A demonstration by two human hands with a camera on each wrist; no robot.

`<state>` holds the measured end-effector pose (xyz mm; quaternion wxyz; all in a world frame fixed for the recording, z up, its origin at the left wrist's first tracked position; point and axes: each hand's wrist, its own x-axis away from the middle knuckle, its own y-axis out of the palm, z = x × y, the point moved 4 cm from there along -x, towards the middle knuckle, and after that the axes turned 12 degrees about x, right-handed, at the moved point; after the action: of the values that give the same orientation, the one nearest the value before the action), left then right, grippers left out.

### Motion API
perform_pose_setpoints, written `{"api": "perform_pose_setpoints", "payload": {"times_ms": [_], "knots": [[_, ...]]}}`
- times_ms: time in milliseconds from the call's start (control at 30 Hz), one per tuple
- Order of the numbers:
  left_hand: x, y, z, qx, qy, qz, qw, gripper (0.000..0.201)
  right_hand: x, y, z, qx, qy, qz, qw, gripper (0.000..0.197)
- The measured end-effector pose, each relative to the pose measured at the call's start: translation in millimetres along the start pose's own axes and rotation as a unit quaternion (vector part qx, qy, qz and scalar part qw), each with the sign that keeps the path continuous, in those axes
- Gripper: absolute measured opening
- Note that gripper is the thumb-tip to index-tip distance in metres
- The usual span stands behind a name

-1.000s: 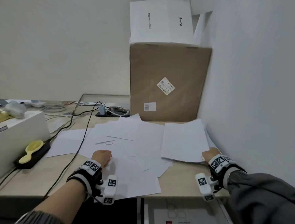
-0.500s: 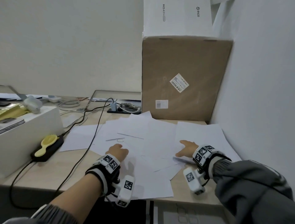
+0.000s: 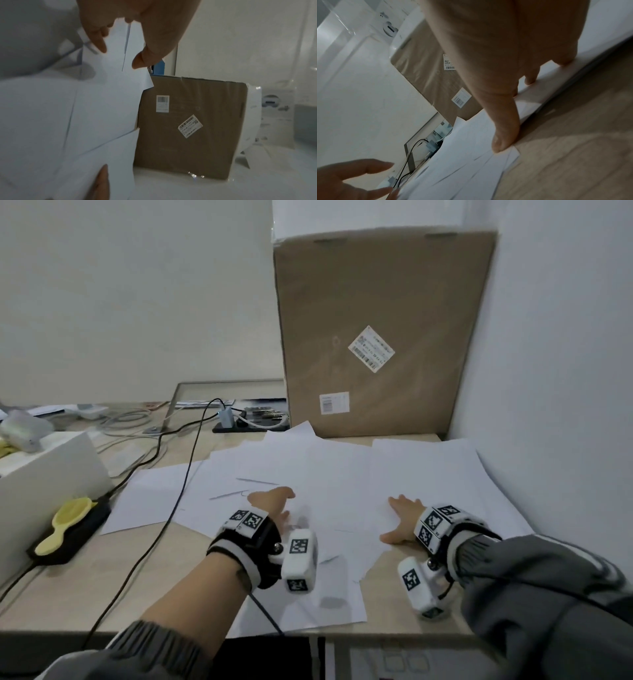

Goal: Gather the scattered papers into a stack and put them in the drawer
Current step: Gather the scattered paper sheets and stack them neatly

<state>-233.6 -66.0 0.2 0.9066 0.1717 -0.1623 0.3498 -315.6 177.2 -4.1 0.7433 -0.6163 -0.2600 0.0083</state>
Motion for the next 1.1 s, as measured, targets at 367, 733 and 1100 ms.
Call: {"api": "perform_pose_setpoints", "payload": {"times_ms": [367, 733, 1100], "knots": [[-1, 13, -4, -0.061, -0.08, -0.052, 0.994, 0.018, -20, 13, 1, -0.009, -0.007, 0.033, 0.999, 0.099], [-25, 36, -16, -0.22, -0.038, -0.048, 0.974, 0.048, -21, 15, 5, -0.027, -0.005, 0.015, 1.0, 0.099], [-36, -83, 10, -0.069, 0.033, 0.056, 0.996, 0.041, -8, 6, 3, -0.022, 0.0, 0.012, 1.0, 0.094]]}}
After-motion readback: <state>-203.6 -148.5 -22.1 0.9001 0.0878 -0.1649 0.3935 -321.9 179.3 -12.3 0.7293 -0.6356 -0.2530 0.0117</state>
